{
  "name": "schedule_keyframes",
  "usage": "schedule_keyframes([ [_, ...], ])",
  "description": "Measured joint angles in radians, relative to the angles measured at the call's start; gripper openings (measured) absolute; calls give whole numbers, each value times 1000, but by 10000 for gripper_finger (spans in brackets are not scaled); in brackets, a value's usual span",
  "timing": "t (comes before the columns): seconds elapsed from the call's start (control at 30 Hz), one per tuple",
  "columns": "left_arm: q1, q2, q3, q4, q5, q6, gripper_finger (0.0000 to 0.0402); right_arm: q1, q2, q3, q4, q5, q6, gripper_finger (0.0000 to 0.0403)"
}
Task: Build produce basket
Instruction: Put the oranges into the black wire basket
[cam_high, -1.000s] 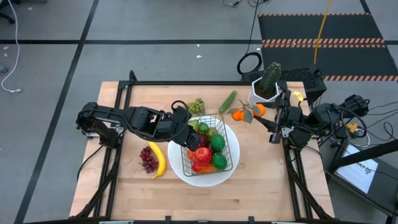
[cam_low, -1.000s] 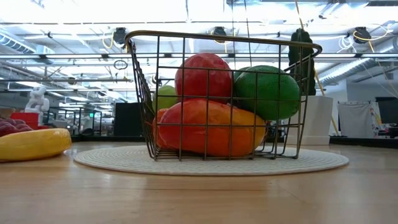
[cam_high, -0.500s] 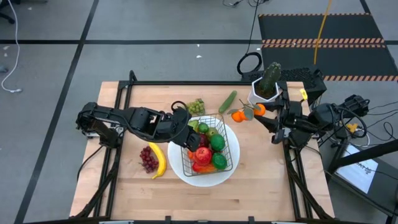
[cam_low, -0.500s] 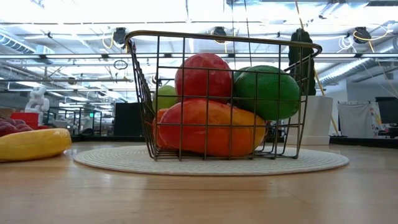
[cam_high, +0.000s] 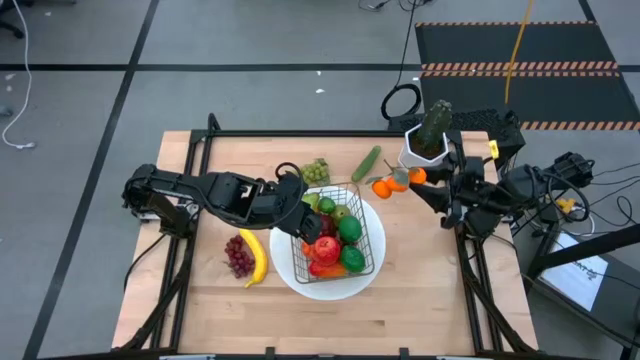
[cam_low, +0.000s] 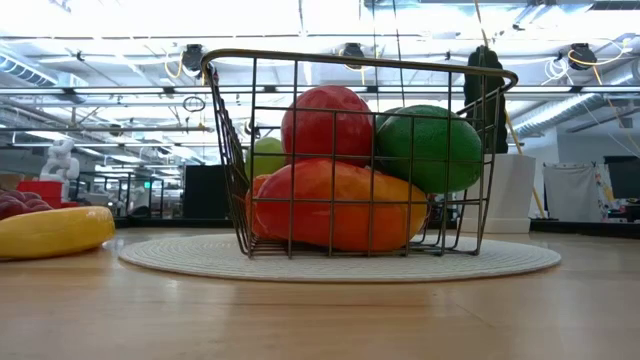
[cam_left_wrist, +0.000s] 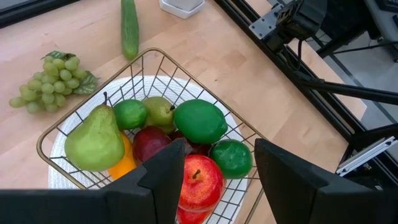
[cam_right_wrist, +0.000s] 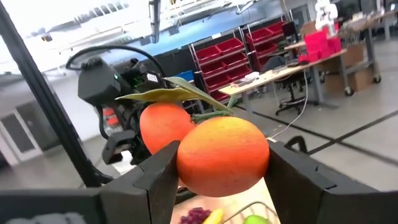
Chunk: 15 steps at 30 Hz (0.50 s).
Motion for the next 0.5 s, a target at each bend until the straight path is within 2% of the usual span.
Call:
schedule_keyframes([
  [0.5, -1, 0, 0, 0, 2, 8, 196, 0, 21, 0, 0, -1, 425, 203],
])
